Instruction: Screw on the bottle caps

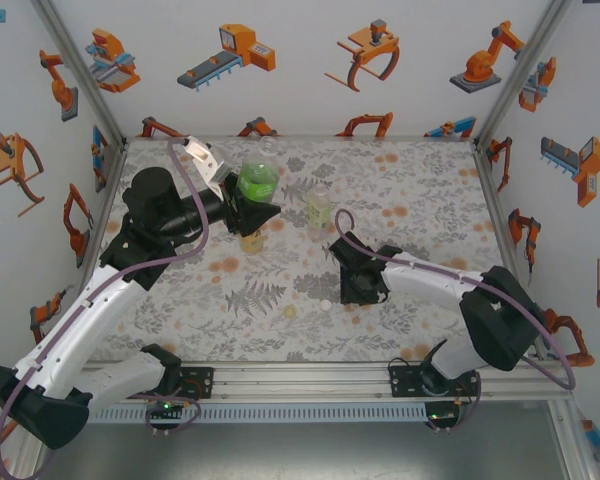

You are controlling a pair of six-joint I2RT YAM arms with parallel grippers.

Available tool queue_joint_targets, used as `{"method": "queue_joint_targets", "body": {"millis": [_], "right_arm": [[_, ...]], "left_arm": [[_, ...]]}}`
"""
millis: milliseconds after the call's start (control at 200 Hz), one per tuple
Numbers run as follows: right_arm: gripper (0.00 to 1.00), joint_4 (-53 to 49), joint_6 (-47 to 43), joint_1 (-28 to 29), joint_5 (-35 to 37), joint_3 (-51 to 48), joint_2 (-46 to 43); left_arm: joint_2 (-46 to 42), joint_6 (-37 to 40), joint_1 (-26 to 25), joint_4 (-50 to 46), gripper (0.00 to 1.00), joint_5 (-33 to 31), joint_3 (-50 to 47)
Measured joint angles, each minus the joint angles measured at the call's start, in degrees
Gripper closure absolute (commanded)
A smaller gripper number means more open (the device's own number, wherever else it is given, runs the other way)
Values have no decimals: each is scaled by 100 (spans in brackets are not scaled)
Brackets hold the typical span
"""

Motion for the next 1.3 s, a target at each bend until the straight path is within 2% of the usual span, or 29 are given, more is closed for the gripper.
{"method": "queue_joint_targets", "body": {"millis": [55,285,471,786,861,1006,1297], "right_arm": [[61,55,37,0,-7,-52,35],[77,221,162,0,-26,-114,35],[79,479,184,-107,-199,-262,-87],[79,1504,175,-1333,-1429,-708,-236],[77,1637,138,-1596,-1683,-809,-275],[65,1620,22,-1985,-1930,-1019,-516],[58,730,-293,-2076,-1569,-903,-789]], "left_arm": [[0,-2,0,0,95,0,0],[0,-26,-4,0,95,0,0],[0,-39,-4,-2,95,-17,0],[0,-85,-4,76,94,-17,0],[0,-85,-4,87,94,-17,0],[0,-83,-9,85,93,-17,0],[0,-85,-13,92,91,-15,0]]}}
